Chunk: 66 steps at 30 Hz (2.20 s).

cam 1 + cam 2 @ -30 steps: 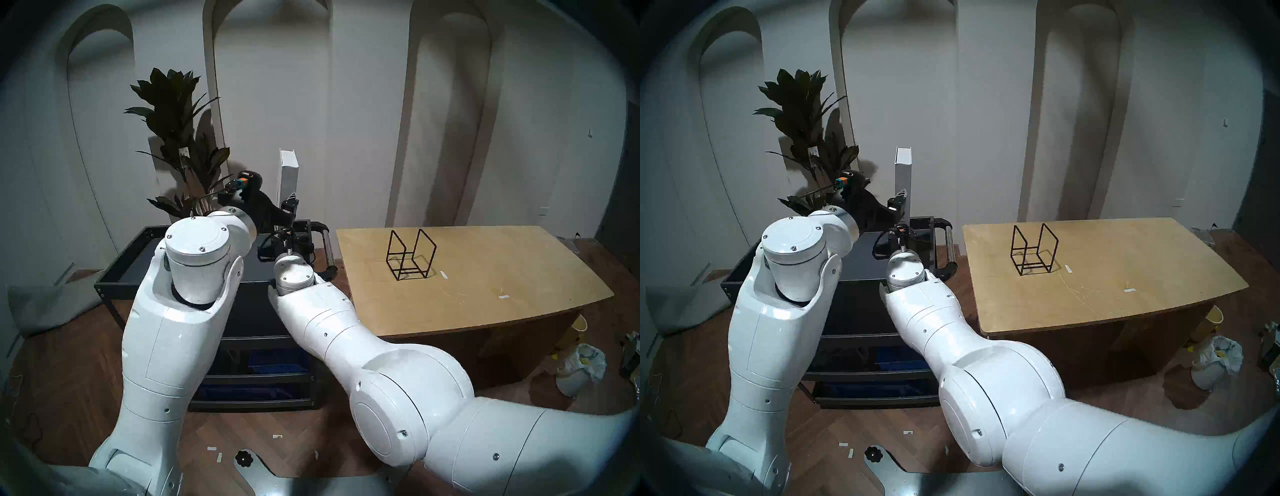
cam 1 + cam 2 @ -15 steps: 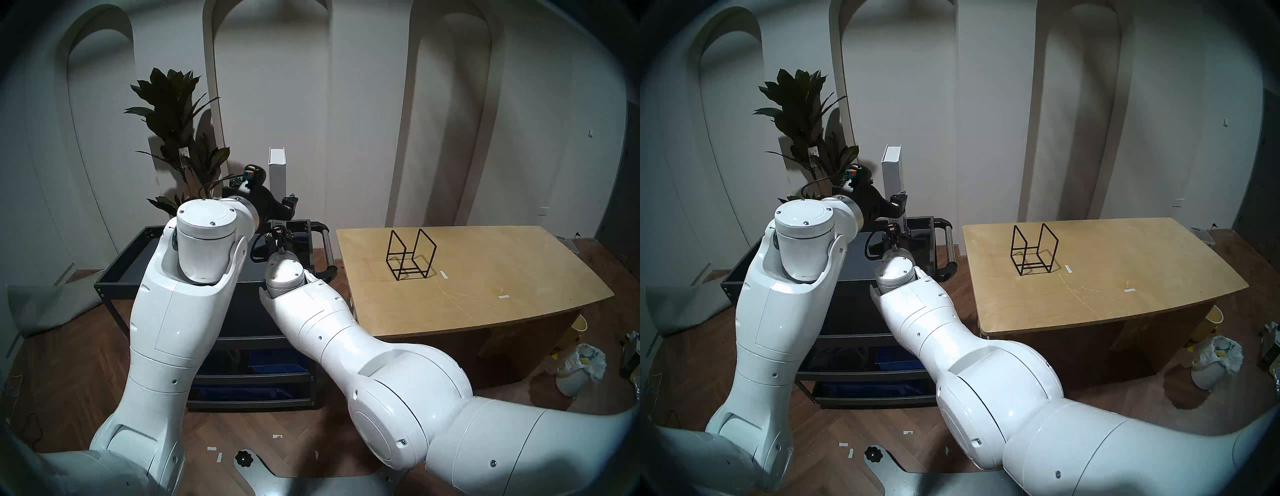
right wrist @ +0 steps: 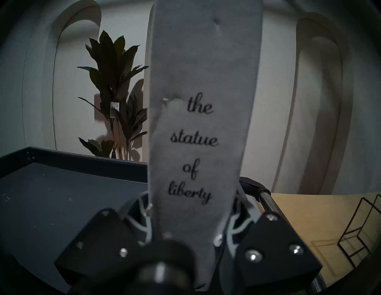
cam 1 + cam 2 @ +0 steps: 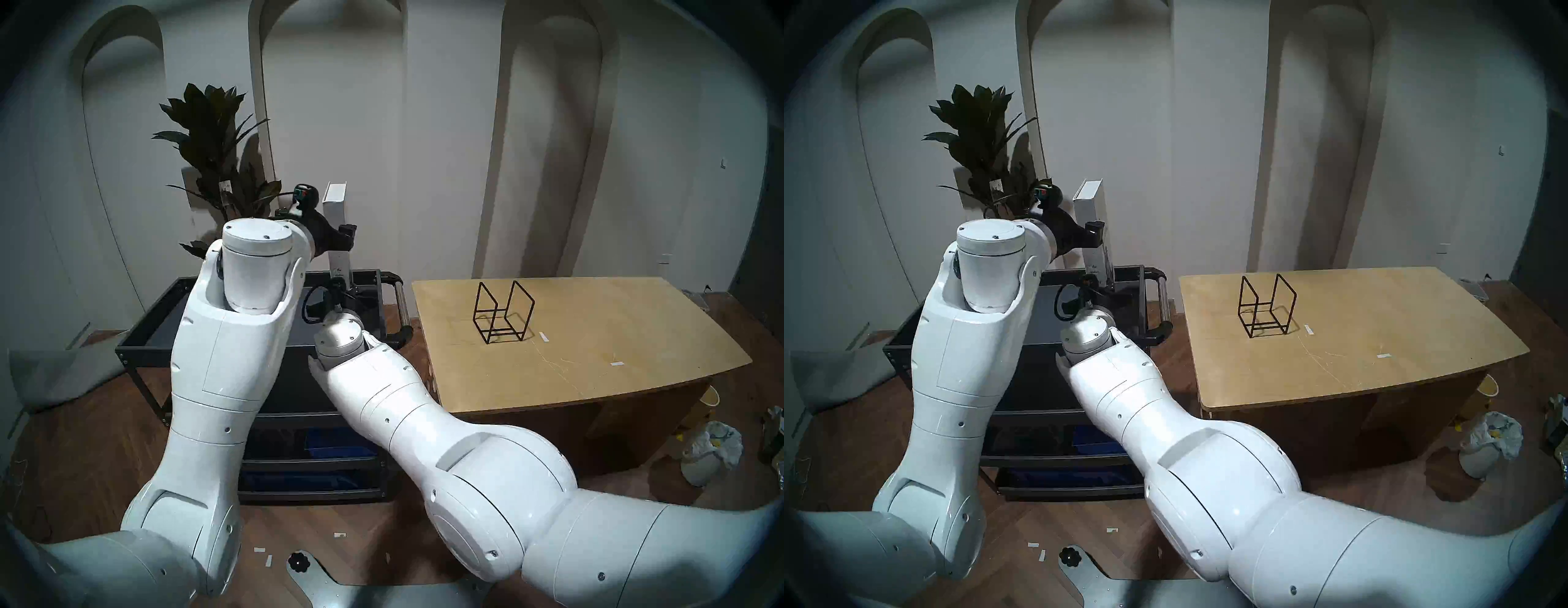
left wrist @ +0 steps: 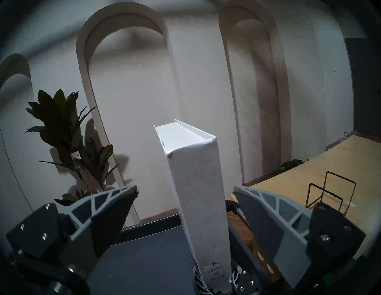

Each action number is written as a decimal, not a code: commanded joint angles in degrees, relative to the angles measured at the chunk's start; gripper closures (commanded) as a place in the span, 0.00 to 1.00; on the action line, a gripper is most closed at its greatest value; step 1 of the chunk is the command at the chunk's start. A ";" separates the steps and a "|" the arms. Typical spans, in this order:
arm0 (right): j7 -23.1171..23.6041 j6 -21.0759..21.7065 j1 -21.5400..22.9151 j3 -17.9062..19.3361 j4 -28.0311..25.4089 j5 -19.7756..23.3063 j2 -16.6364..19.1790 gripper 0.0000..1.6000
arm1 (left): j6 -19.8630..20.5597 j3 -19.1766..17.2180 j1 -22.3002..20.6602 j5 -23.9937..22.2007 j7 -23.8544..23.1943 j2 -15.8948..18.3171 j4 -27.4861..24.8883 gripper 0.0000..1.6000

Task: Transfer books between table and cart

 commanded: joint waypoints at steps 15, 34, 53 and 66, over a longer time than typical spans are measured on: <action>-8.31 2.70 -0.36 -1.92 -3.35 1.20 -0.86 1.00 | 6.93 -1.20 -12.40 -2.10 1.63 -4.10 7.82 0.00; -13.69 1.97 0.24 -4.34 -5.62 0.74 -0.86 1.00 | 7.05 1.01 -20.05 -7.64 2.05 -2.72 17.50 0.00; -19.22 2.49 -0.04 -5.44 -6.52 1.56 -0.86 0.64 | 7.05 4.62 -27.41 -16.07 5.11 -0.86 26.21 1.00; -18.21 2.38 -0.86 -6.80 -9.63 2.31 -0.86 0.00 | 7.05 5.98 -29.46 -21.30 8.03 1.13 27.45 1.00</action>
